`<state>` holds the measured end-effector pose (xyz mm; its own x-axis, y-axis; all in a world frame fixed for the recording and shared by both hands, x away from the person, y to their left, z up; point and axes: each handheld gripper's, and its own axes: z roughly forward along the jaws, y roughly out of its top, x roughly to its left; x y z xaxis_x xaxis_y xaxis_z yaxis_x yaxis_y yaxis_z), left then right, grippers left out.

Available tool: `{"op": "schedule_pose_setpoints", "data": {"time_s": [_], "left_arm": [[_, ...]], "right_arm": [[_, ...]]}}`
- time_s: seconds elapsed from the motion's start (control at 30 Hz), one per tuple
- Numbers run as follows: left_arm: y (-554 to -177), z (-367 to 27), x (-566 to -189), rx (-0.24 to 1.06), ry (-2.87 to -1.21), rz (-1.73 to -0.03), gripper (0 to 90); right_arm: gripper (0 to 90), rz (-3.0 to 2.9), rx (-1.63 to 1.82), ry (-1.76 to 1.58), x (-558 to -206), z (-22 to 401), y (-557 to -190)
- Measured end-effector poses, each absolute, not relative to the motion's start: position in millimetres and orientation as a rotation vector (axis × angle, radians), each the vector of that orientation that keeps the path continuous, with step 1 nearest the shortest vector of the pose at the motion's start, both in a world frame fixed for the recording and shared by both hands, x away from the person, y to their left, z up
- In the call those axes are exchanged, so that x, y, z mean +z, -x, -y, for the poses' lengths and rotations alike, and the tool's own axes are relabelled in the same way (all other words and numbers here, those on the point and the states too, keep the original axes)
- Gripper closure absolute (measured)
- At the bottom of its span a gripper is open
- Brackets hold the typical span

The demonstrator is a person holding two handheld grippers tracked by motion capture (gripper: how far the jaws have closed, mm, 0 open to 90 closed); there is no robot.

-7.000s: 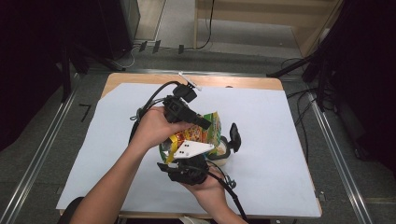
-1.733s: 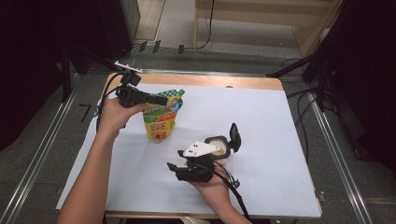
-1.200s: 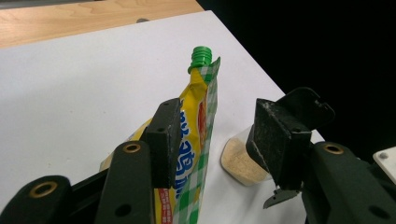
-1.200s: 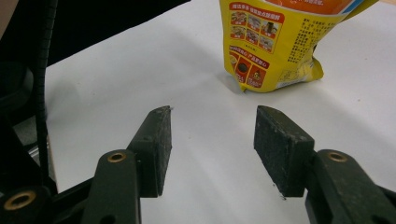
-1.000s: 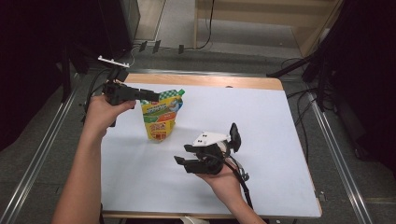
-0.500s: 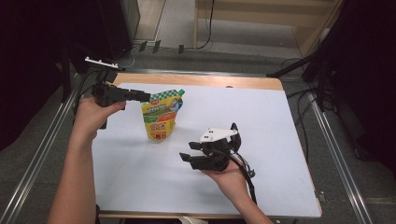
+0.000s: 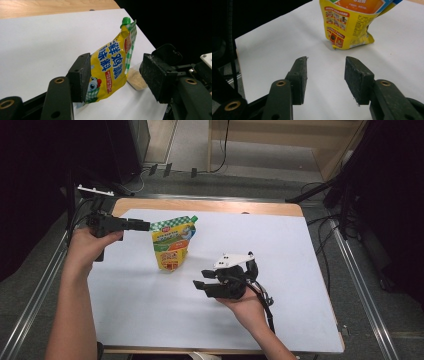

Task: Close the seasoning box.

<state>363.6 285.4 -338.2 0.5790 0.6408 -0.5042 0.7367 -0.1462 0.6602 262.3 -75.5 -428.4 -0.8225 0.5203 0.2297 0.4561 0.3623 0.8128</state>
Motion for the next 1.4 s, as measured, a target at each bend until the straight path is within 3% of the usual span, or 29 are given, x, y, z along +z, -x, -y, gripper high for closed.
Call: {"op": "schedule_pose_setpoints", "data": {"time_s": [0.3,0.4,1.03,1.4], "left_arm": [[-365,-299,-346,-0.105,-1.85,-1.148,42.0],[-368,-300,-354,-0.062,-1.896,-1.145,45.3],[-382,-294,-385,-0.094,-1.917,-1.171,44.7],[-383,-288,-392,-0.097,-1.928,-1.162,45.9]], "right_arm": [[56.0,-2.51,1.493,-0.944,-422,87,-267],[60.4,-2.491,1.506,-0.942,-416,94,-269],[88.0,-2.417,1.526,-0.983,-381,142,-277],[90.0,-2.376,1.55,-1.045,-371,171,-284]]}}
